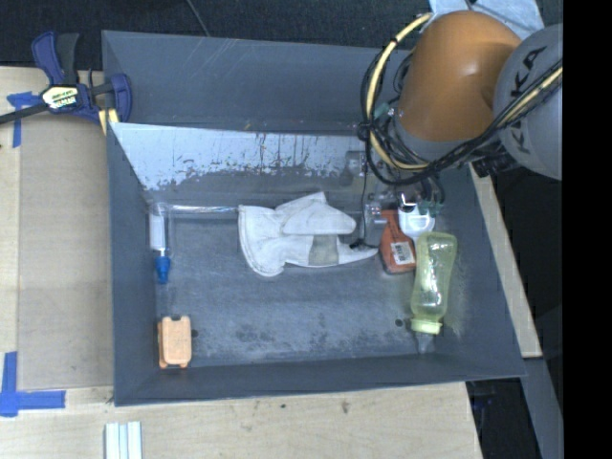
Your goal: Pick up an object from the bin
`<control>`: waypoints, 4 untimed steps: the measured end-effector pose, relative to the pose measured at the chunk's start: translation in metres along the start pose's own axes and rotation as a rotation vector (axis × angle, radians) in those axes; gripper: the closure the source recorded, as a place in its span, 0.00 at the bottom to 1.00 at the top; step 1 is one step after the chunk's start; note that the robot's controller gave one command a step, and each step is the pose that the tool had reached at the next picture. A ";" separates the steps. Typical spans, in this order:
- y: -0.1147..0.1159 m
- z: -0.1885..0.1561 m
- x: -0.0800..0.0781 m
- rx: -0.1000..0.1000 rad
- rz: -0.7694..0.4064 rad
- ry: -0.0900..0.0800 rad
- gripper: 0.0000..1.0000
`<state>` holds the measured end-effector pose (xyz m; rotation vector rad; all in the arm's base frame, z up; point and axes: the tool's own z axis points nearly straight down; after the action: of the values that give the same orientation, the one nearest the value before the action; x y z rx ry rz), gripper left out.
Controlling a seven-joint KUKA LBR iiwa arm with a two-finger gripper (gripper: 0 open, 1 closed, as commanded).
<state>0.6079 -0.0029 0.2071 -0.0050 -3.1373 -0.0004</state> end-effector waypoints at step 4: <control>0.018 0.122 0.004 0.000 -0.071 -0.007 0.00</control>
Offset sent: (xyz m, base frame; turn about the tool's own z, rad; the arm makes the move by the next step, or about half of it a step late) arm -0.0027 0.0207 -0.0941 -0.1727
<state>0.6037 0.0146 0.0850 0.1064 -3.1425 -0.0010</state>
